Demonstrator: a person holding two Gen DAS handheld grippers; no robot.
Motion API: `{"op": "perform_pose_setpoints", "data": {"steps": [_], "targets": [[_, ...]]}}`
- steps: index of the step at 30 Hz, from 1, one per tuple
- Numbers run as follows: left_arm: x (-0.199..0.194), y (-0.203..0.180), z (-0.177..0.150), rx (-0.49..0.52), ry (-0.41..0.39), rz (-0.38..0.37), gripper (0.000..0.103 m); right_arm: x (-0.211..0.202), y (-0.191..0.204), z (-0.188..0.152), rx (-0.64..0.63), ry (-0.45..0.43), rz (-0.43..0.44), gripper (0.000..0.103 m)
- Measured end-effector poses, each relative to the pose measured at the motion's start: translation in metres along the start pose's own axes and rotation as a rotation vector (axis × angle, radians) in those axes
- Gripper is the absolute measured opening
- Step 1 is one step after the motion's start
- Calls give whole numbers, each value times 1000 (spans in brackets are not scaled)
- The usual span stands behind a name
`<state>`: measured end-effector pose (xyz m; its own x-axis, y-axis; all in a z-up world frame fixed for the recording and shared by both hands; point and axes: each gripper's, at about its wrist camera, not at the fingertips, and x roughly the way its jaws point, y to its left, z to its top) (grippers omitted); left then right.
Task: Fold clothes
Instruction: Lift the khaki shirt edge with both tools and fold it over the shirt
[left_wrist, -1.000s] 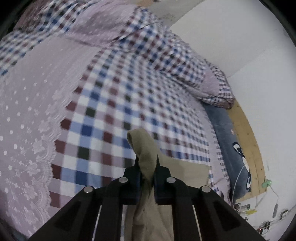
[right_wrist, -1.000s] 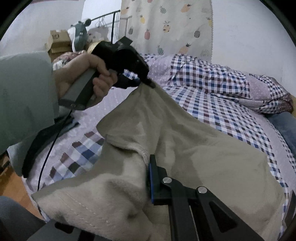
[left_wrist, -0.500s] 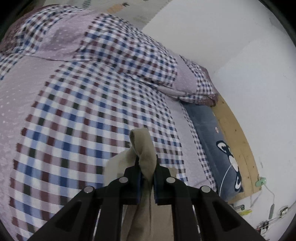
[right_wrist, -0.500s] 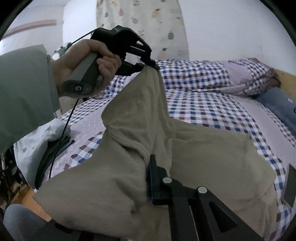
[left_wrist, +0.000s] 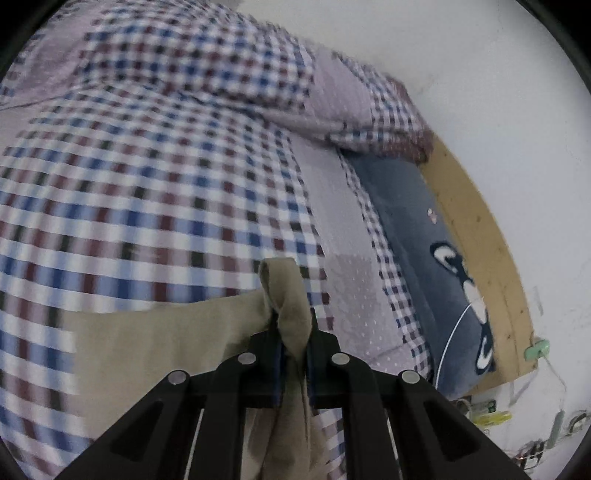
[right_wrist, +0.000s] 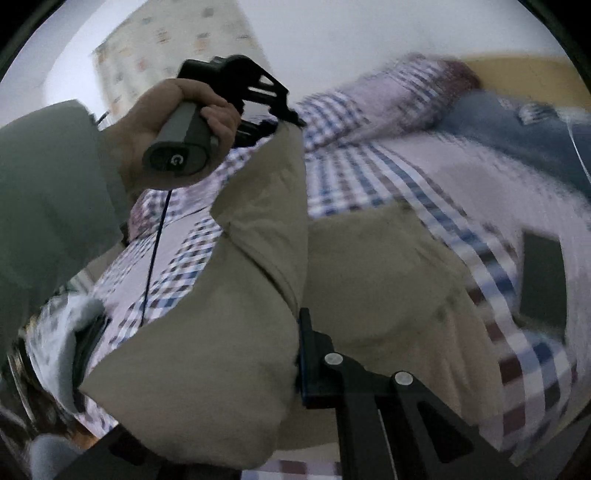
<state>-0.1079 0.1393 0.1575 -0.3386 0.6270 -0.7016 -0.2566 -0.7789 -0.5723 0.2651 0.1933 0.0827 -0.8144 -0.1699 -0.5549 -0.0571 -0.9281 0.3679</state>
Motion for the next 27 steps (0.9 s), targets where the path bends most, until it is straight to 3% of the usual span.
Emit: {"op": "perform_pose_setpoints", "data": {"steps": [7, 12, 13, 14, 16, 19, 20, 24, 27], "targets": [[135, -51, -32, 64, 171, 132, 9, 11, -77, -16, 245, 105, -17, 3], [165, -43, -40, 37, 224, 143, 17, 13, -101, -28, 312, 164, -39, 6], [162, -41, -38, 26, 217, 107, 30, 13, -105, -31, 323, 174, -48, 6], [154, -39, -34, 15, 204, 56, 53, 12, -108, -32, 333, 177, -54, 7], [130, -35, -23, 13, 158, -19, 72, 7, -114, -33, 346, 176, -61, 14], [88, -29, -6, 30, 77, -100, 78, 0, -119, -33, 338, 171, -65, 20], [71, -24, -1, 53, 50, -95, 79, -3, -120, -33, 334, 169, -67, 21], [-1, 20, 8, 156, -72, 15, 84, -13, -122, -35, 327, 158, -59, 29], [-29, 68, 5, 171, -80, 122, 84, -19, -123, -36, 305, 152, -70, 35]]}}
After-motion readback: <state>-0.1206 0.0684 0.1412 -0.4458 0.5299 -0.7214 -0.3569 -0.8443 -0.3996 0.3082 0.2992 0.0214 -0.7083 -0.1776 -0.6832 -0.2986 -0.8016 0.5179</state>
